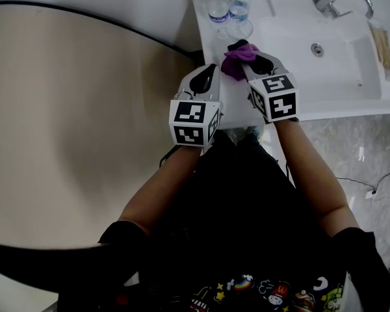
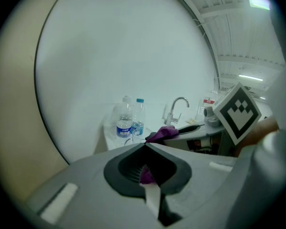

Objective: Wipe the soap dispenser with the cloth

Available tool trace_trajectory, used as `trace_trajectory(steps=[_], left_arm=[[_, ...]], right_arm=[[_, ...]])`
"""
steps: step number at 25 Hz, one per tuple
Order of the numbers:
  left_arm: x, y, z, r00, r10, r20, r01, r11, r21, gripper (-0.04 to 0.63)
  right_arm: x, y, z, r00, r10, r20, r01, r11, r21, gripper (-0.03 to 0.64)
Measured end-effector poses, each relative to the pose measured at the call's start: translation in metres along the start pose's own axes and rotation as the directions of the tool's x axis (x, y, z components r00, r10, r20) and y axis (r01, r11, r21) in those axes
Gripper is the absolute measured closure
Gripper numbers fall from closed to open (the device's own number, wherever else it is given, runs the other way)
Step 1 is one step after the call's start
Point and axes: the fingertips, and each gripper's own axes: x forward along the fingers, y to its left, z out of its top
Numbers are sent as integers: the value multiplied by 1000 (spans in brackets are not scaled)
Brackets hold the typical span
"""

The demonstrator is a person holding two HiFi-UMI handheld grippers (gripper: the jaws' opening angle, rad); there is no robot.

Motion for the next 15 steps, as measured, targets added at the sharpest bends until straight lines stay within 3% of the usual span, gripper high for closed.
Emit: trace_trajectory(steps=[8, 15], left_arm=[[-7, 8, -9, 1000, 9, -8, -9, 1000, -10, 595], [-11, 17, -10, 1000, 3, 1, -2, 1000, -15, 595]], right_arm=[[21, 13, -27, 999, 8, -43, -8, 1000, -4, 531], [7, 24, 13, 997, -22, 69, 23, 1000, -14, 531]])
